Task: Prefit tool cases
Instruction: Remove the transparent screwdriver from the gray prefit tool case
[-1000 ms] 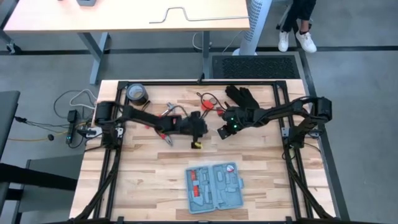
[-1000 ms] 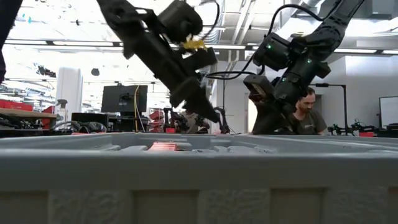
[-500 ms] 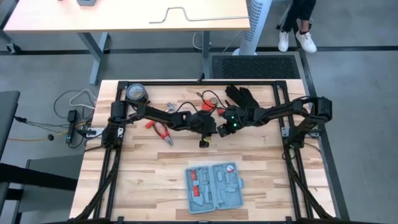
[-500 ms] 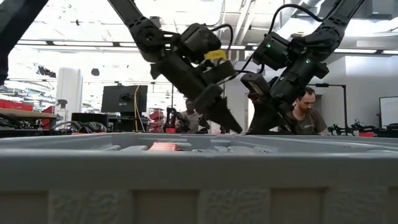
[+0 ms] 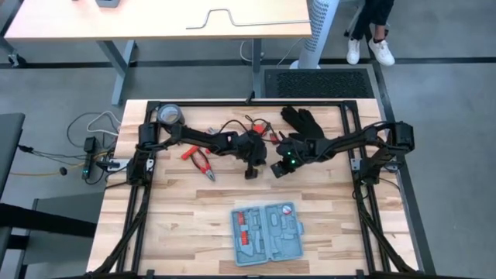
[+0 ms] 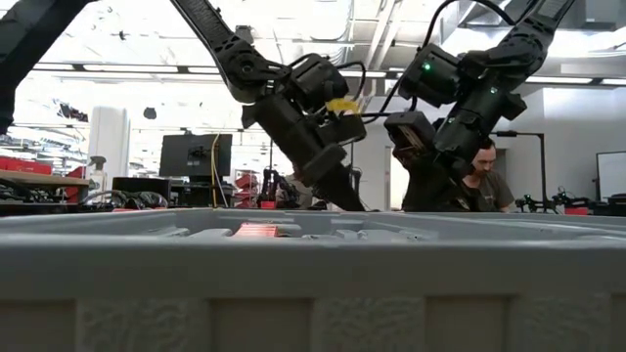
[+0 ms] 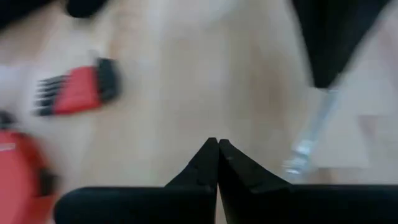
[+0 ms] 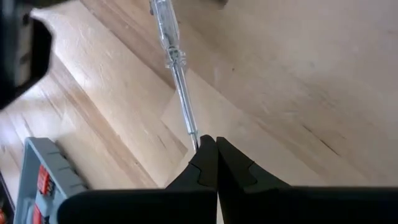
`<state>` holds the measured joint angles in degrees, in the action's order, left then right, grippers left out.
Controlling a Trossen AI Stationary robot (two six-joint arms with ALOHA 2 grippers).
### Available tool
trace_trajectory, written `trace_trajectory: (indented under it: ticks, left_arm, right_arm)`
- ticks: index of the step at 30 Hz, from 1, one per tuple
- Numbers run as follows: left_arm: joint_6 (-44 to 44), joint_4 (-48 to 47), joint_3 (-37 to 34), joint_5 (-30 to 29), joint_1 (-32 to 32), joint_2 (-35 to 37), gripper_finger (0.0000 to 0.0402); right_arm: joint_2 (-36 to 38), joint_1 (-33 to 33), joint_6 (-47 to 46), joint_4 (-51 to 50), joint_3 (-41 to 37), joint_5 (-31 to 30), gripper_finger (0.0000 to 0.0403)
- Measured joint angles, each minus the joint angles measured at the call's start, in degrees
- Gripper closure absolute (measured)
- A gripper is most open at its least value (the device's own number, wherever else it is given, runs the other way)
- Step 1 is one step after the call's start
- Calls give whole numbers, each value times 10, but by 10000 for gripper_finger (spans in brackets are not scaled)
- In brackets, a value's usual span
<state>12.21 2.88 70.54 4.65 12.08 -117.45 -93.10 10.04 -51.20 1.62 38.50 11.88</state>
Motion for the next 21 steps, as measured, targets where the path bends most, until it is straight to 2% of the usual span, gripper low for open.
trace_trajectory:
  ticks: [4,8,17,21]
  left_arm:
    - [6,-4,0,88,-5,5,401]
    - [28,-17,0,112,-12,5,387]
    - [-22,-21,0,117,-17,5,263]
    - [-59,-27,11,140,-21,5,232]
  right_arm:
    - [0,11,1,0,0,-4,403]
    - [0,14,3,4,0,-4,399]
    - [0,18,5,7,0,-5,397]
    - [0,25,7,8,0,-6,396]
